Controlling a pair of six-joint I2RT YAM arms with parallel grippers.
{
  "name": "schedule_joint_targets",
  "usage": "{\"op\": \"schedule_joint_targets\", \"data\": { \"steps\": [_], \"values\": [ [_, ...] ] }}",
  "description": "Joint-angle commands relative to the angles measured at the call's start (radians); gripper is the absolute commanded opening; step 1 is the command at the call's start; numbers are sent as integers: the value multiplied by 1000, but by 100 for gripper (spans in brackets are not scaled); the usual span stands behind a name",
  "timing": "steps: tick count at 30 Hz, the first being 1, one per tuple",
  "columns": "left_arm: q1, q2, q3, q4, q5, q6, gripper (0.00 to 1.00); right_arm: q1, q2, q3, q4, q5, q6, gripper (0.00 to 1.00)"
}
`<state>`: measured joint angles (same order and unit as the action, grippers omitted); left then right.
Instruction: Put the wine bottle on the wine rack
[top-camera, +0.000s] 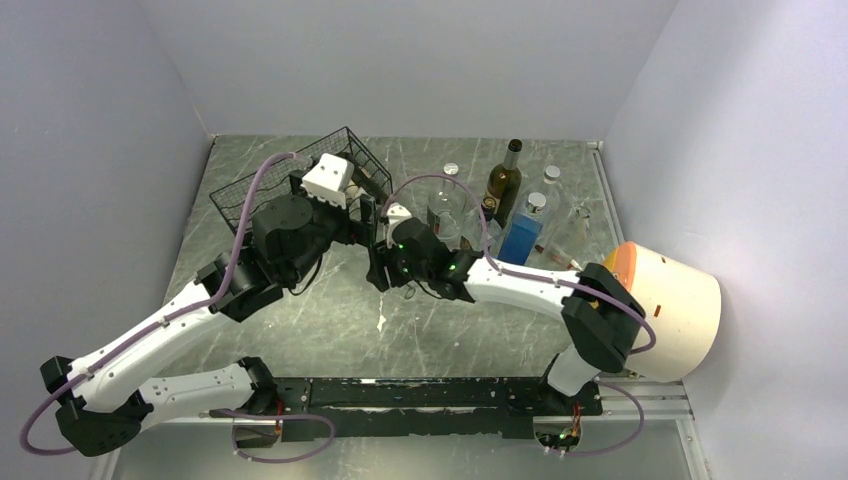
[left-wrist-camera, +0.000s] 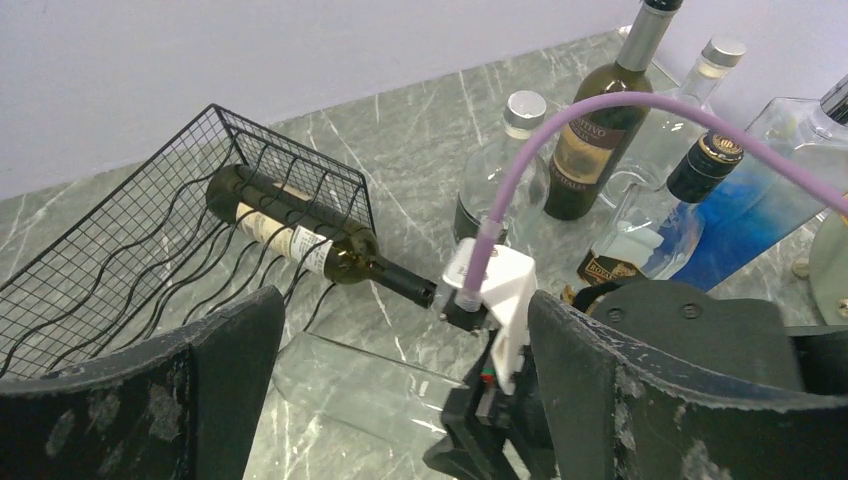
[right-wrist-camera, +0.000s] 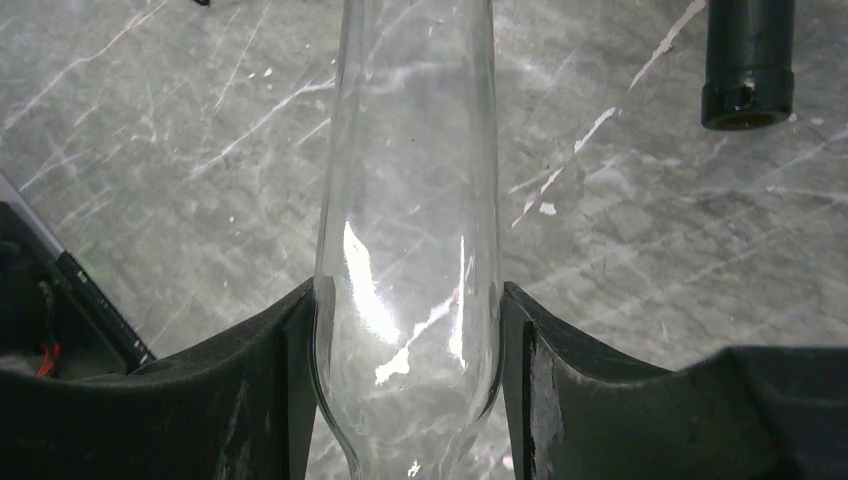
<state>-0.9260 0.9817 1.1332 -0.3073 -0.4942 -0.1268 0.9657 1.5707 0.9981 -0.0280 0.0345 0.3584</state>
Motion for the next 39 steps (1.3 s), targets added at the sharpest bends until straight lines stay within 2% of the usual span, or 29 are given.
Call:
{"op": "schedule_joint_targets", "data": {
  "steps": [1, 18, 28, 33, 39],
  "values": [
    [-3, 7, 60, -47, -1, -25, 95, 10, 59, 73, 170, 46, 13, 0],
    [-2, 34, 83, -84, 29, -45, 95, 13, 293, 199, 384, 141, 75, 0],
    [-2, 16, 105, -174, 21, -68, 95, 14, 509, 288, 616, 250, 131, 0],
    [-2, -12, 87, -176, -16, -67, 95, 8, 592, 413, 539, 329, 113, 0],
    [-3, -10, 85, -182, -26, -57, 95, -6, 641, 462, 522, 276, 97, 0]
  ]
}}
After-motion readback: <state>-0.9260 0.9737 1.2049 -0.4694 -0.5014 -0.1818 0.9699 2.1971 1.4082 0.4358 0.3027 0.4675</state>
